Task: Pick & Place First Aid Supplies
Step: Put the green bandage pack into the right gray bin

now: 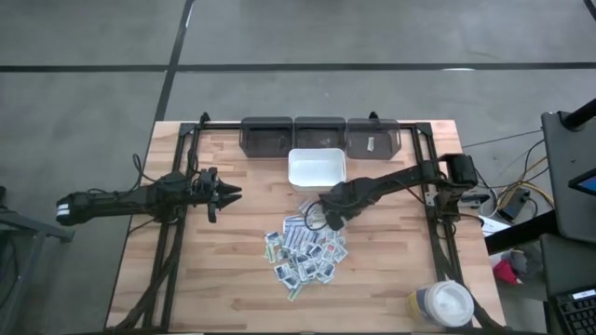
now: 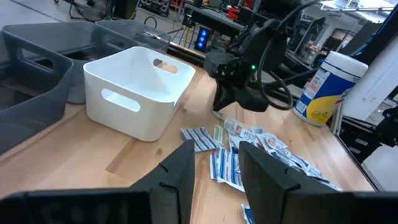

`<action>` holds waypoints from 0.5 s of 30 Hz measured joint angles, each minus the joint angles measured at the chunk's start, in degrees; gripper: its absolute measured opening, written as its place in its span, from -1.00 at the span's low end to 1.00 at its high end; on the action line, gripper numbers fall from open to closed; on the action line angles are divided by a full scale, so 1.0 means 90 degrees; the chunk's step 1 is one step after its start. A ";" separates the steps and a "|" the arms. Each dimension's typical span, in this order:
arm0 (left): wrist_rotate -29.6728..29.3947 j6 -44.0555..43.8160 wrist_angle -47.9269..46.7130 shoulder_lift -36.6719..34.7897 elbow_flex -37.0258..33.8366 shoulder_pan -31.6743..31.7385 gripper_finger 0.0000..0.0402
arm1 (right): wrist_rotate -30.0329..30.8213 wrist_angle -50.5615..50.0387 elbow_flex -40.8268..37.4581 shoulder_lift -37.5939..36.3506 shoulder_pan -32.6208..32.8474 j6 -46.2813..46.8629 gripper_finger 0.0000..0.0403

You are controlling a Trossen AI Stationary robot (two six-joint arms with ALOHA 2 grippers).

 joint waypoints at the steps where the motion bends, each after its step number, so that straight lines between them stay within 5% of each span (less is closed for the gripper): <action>1: 0.0000 0.0000 0.0000 0.0000 0.0000 0.0001 -0.40 | -0.0001 -0.0202 0.0061 -0.0033 0.0005 -0.0060 -0.93; 9: 0.0000 -0.0002 -0.0002 0.0000 0.0000 0.0000 -0.40 | 0.0012 -0.2241 0.0780 -0.0619 0.0127 -0.0987 -0.96; 15: 0.0000 0.0005 0.0000 0.0000 0.0002 0.0000 -0.40 | 0.0237 -0.1754 0.0862 -0.1665 0.0125 -0.2311 -0.96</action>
